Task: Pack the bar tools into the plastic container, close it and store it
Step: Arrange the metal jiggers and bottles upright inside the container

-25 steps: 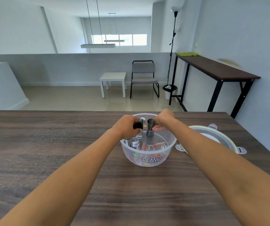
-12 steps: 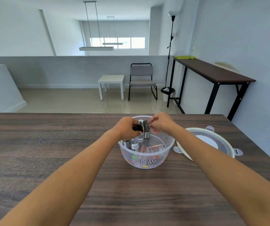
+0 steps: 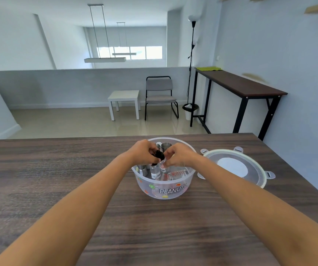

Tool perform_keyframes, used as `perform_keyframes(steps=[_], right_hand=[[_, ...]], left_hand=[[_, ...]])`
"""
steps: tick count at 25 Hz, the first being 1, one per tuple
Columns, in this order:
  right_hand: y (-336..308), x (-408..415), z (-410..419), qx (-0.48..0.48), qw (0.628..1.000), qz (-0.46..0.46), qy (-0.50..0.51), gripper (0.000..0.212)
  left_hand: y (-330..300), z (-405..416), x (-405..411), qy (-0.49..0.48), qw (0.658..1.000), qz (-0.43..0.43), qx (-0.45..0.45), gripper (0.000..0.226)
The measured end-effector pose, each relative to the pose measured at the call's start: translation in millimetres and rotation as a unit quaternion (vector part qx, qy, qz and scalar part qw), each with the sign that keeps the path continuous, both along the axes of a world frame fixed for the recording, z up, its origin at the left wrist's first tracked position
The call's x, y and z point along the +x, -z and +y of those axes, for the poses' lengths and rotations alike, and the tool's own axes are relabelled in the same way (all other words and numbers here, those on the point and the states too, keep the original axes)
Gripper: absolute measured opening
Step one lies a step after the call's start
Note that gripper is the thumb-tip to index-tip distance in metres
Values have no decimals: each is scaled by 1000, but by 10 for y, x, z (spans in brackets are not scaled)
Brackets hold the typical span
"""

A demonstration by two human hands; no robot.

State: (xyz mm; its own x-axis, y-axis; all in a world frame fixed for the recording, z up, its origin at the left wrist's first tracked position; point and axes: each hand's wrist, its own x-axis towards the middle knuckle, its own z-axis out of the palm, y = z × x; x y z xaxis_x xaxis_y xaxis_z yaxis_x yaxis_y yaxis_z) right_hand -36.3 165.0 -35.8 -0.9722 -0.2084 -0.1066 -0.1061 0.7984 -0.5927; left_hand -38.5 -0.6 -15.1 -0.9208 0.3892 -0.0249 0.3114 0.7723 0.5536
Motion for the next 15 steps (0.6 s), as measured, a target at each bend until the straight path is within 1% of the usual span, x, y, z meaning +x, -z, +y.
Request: perform_keyframes(steps=[5,7,9,12,15], right_hand=[[-100,2,80,24,999,-7,23,27],[-171,-11,138,44,999,6,31,35],[-227,-42,174,88,995,31,33,40],[-271,-109,168,181,980,76,33,34],[-253,-159,117,246,966,81,20,31]], left_hand=[[-18,-9,-40,-27,999,20,6,18],[-31,14,-56,-38,999,34,5,19],[-39,44,-65,-42,999,34,-7,19],[-50,86,-59,-35,999,29,-26,20],[-56,93,-48,-26,998,31,-39,22]])
